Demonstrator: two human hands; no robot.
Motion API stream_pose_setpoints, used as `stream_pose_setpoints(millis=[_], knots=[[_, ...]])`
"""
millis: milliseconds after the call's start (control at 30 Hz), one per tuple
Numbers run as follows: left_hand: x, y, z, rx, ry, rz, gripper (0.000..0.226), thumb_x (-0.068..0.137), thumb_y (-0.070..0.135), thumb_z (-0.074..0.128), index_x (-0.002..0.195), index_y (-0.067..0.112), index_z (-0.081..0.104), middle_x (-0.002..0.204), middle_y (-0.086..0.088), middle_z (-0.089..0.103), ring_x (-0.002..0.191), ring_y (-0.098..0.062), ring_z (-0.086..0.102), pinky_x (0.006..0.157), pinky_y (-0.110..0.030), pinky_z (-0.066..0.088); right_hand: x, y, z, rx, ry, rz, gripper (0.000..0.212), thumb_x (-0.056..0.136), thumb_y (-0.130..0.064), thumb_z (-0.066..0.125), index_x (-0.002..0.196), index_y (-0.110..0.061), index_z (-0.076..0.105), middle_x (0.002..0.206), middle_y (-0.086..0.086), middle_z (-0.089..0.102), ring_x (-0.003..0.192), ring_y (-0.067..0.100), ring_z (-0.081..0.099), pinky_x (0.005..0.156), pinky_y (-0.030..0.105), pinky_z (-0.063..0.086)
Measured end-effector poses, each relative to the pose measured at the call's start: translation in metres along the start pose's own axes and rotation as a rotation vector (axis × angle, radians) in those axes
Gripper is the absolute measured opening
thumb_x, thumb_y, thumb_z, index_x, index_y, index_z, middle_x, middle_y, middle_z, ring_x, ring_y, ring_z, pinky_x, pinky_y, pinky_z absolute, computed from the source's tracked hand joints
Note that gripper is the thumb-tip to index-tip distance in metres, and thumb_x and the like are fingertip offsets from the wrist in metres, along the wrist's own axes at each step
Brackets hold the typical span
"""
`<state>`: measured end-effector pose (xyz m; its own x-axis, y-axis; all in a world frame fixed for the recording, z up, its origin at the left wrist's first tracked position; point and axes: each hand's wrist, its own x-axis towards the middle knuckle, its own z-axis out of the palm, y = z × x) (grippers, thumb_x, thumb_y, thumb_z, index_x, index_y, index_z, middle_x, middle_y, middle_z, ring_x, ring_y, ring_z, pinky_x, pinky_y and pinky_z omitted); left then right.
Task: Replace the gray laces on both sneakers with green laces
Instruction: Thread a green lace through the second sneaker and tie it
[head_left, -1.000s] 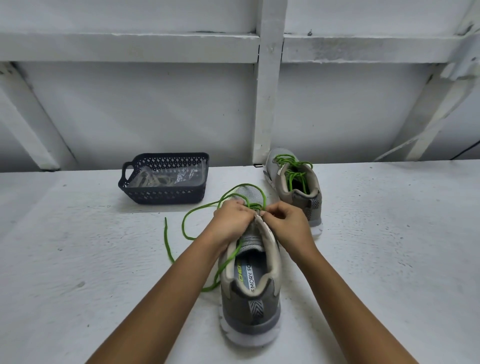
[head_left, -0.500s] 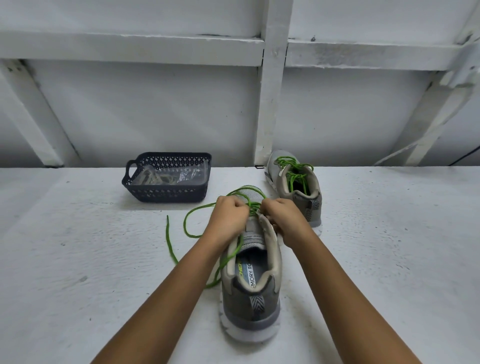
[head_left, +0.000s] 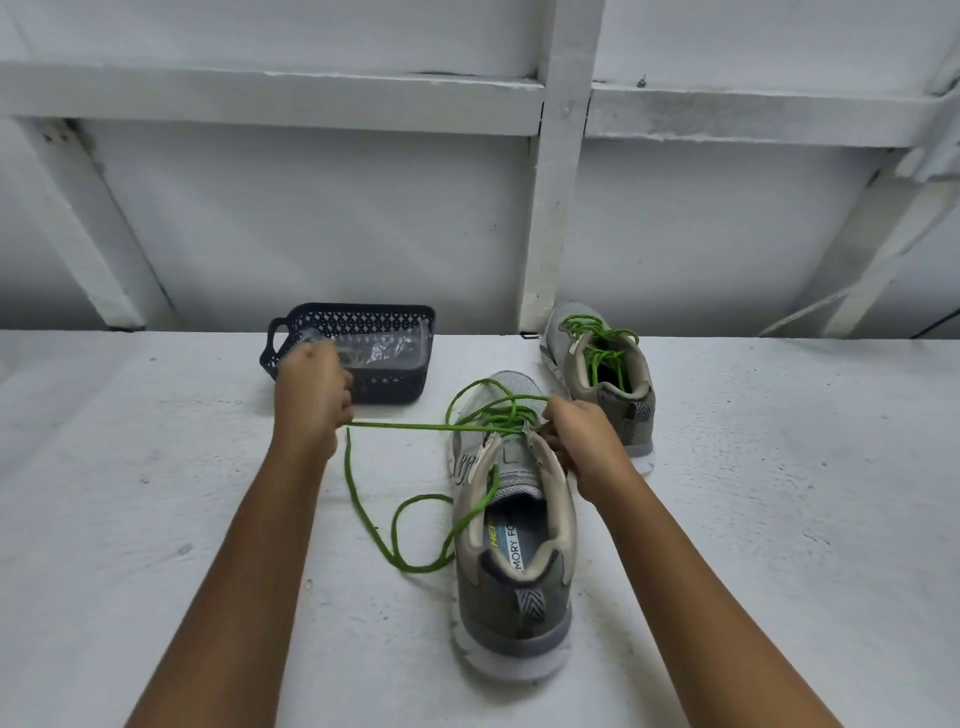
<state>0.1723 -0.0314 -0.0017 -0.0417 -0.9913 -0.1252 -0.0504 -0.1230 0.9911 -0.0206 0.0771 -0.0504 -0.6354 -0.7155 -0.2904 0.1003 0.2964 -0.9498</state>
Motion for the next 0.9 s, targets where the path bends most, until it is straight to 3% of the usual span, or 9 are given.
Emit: stream_pose_setpoints(millis=[100, 200, 300, 433, 567, 633, 700, 800, 900], knots=[[-0.013, 0.003, 0.011, 0.744, -0.080, 0.322, 0.020, 0.096, 0.025, 0.042, 0.109, 0.013, 0.052, 0.093, -0.004, 0.056, 0.082, -0.021, 0.053, 0.069, -0.033, 0.042, -0.001, 0.000, 0.000, -0.028, 0.006, -0.018, 0.017, 0.089, -0.012, 0.043, 0.073, -0.013, 0.039, 0.060, 0.002, 0.034, 0.053, 0.015, 0.030, 0.051, 0.027, 0.023], [-0.036, 0.006, 0.043, 1.139, -0.292, 0.553, 0.036, 0.094, 0.032, 0.044, 0.128, 0.021, 0.051, 0.134, -0.007, 0.043, 0.123, -0.027, 0.038, 0.099, -0.044, 0.035, -0.003, -0.001, 0.000, -0.033, 0.001, -0.018, 0.018, 0.090, -0.012, 0.043, 0.073, -0.014, 0.039, 0.061, 0.002, 0.036, 0.053, 0.015, 0.032, 0.050, 0.026, 0.024], [-0.052, 0.004, 0.076, 1.359, -0.479, 0.621, 0.035, 0.089, 0.027, 0.045, 0.120, 0.016, 0.058, 0.132, -0.009, 0.043, 0.124, -0.029, 0.034, 0.098, -0.043, 0.032, -0.003, -0.002, 0.000, 0.004, 0.000, -0.011, 0.014, 0.090, -0.010, 0.044, 0.076, -0.013, 0.042, 0.063, 0.004, 0.038, 0.056, 0.016, 0.036, 0.050, 0.025, 0.025], [-0.057, -0.004, 0.096, 1.473, -0.558, 0.607, 0.027, 0.090, 0.021, 0.045, 0.111, 0.007, 0.055, 0.125, -0.014, 0.045, 0.118, -0.033, 0.039, 0.092, -0.041, 0.035, -0.001, 0.000, 0.001, 0.018, -0.005, -0.008, 0.017, 0.087, -0.008, 0.044, 0.072, -0.013, 0.040, 0.062, 0.005, 0.037, 0.055, 0.017, 0.035, 0.049, 0.026, 0.023], [-0.049, -0.009, 0.094, 1.279, -0.565, 0.617, 0.019, 0.086, 0.019, 0.049, 0.097, 0.016, 0.064, 0.112, -0.007, 0.055, 0.110, -0.029, 0.047, 0.086, -0.037, 0.039, 0.000, 0.000, 0.001, 0.004, -0.003, 0.005, 0.016, 0.087, -0.008, 0.045, 0.072, -0.012, 0.042, 0.063, 0.005, 0.038, 0.056, 0.017, 0.035, 0.051, 0.027, 0.023], [-0.044, -0.008, 0.085, 1.019, -0.605, 0.539, 0.015, 0.082, 0.017, 0.053, 0.070, 0.021, 0.061, 0.087, 0.000, 0.060, 0.091, -0.023, 0.057, 0.072, -0.028, 0.043, 0.001, 0.000, 0.000, 0.012, -0.009, 0.025, 0.019, 0.085, -0.008, 0.046, 0.068, -0.012, 0.042, 0.060, 0.004, 0.035, 0.054, 0.016, 0.030, 0.051, 0.027, 0.021], [-0.041, -0.008, 0.071, 0.719, -0.651, 0.399, 0.022, 0.082, 0.011, 0.055, 0.062, 0.019, 0.059, 0.079, 0.003, 0.064, 0.077, -0.018, 0.061, 0.063, -0.023, 0.045, 0.004, 0.001, 0.000, 0.055, -0.031, 0.059, 0.024, 0.082, -0.007, 0.048, 0.061, -0.014, 0.041, 0.057, 0.004, 0.031, 0.053, 0.016, 0.025, 0.052, 0.029, 0.019], [-0.037, -0.011, 0.052, 0.372, -0.701, 0.282, 0.022, 0.086, 0.000, 0.051, 0.067, 0.007, 0.060, 0.094, -0.001, 0.071, 0.093, -0.017, 0.065, 0.084, -0.025, 0.050, 0.008, 0.003, 0.001, 0.130, -0.059, 0.091, 0.022, 0.077, -0.008, 0.053, 0.056, -0.013, 0.046, 0.058, 0.004, 0.034, 0.053, 0.015, 0.026, 0.052, 0.029, 0.020], [-0.034, -0.008, 0.040, -0.120, -0.742, 0.122, 0.029, 0.090, -0.009, 0.037, 0.064, 0.002, 0.047, 0.072, -0.009, 0.070, 0.076, -0.021, 0.067, 0.082, -0.031, 0.055, 0.010, 0.003, 0.000, 0.153, -0.074, 0.100, 0.018, 0.075, -0.009, 0.055, 0.058, -0.013, 0.050, 0.059, 0.004, 0.037, 0.053, 0.015, 0.029, 0.053, 0.027, 0.023]])
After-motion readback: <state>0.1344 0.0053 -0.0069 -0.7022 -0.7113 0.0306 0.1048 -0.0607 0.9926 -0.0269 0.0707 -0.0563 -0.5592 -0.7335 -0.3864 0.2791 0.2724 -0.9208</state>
